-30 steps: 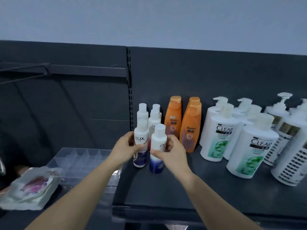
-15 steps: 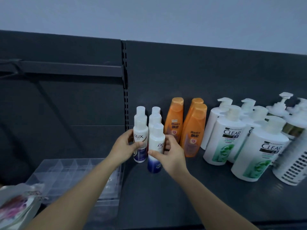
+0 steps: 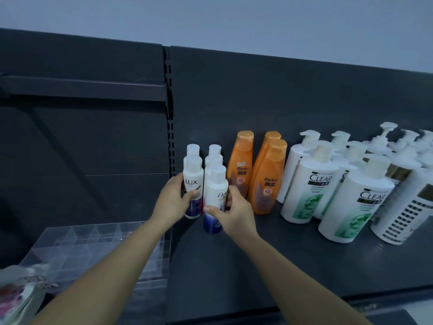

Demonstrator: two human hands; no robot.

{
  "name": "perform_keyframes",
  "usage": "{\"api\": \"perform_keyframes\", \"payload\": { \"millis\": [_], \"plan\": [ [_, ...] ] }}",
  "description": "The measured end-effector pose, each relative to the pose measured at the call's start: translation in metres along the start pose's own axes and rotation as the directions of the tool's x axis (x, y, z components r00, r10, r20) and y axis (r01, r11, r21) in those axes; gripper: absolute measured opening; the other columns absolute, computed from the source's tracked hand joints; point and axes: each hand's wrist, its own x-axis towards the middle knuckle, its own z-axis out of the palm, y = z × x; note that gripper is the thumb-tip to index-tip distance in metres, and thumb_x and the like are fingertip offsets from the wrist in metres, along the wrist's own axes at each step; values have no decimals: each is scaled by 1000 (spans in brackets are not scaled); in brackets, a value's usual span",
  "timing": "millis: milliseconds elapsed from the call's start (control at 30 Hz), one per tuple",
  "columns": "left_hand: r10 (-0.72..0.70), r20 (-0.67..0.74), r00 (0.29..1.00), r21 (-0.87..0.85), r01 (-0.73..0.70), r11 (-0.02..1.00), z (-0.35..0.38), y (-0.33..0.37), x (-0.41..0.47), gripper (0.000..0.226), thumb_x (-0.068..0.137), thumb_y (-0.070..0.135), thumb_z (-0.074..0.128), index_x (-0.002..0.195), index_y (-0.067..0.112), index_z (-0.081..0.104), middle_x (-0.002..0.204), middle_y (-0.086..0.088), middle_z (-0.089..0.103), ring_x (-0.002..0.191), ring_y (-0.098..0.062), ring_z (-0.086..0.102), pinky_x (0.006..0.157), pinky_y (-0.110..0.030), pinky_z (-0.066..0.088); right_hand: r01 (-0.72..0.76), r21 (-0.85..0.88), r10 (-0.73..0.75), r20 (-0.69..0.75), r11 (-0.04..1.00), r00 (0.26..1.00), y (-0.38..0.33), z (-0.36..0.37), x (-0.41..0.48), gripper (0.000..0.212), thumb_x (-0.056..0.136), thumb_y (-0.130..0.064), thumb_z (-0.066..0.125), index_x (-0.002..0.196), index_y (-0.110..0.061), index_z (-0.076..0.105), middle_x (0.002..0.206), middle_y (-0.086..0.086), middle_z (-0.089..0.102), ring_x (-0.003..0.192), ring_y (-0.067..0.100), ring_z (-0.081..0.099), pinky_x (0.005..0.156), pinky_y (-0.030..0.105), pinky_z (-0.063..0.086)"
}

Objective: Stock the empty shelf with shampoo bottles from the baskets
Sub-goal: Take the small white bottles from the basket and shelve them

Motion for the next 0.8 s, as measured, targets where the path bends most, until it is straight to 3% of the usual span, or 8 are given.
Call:
{"api": "perform_keyframes", "payload": {
  "millis": [133,233,333,400,533,600,800],
  "plan": [
    [1,-2,1000,27,-1,1000,1,-2,-1,44,86,17,66,127,25,51,107,0,53,101,-19,55,84,-34,46,-66,-57,67,26,996,997,0,-3,-3,57,75,-35,82,123,-23,53,109,-10,67,100,9,63,90,39,55],
    [-3,-16,1000,31,3,1000,-1,-2,-3,54,84,21,69,131,23,43,118,-5,55,109,-24,57,91,-42,50,-101,-151,107,29,983,994,1,-9,-9,68,77,-39,80,135,-24,48,122,-6,63,111,12,60,96,39,52],
    [-30,-65,997,90,36,995,-5,5,-8,75,90,22,66,150,10,23,143,-13,39,133,-29,39,105,-37,36,-102,-273,109,9,957,994,0,-21,-19,67,82,-40,75,139,-23,45,133,-4,58,121,14,55,101,36,49],
    [18,-121,992,113,-4,994,-10,14,-14,77,91,22,63,152,8,18,148,-15,31,139,-28,29,110,-36,29,-89,-342,95,2,935,995,-1,-32,-30,60,85,-39,72,137,-24,46,133,-4,57,122,15,54,100,34,47],
    [192,-157,969,169,-166,972,-17,46,-29,66,90,18,63,147,4,31,145,-15,35,137,-27,28,108,-28,24,-47,-456,41,-22,889,999,3,-58,-52,57,89,-37,68,139,-20,46,133,0,56,125,19,51,102,35,43],
    [274,-125,953,217,-244,945,-12,65,-37,60,89,17,65,142,3,39,142,-14,41,134,-27,34,109,-32,28,-44,-499,23,-48,865,999,7,-75,-66,56,89,-36,67,138,-18,48,130,1,57,124,21,50,101,36,43],
    [452,113,885,401,-457,794,36,118,-79,61,84,24,71,135,-1,49,139,-15,50,131,-33,43,112,-45,34,-86,-605,28,-104,792,994,24,-145,-126,59,90,-37,65,141,-14,46,135,4,55,128,25,46,104,36,40]
  ]
}}
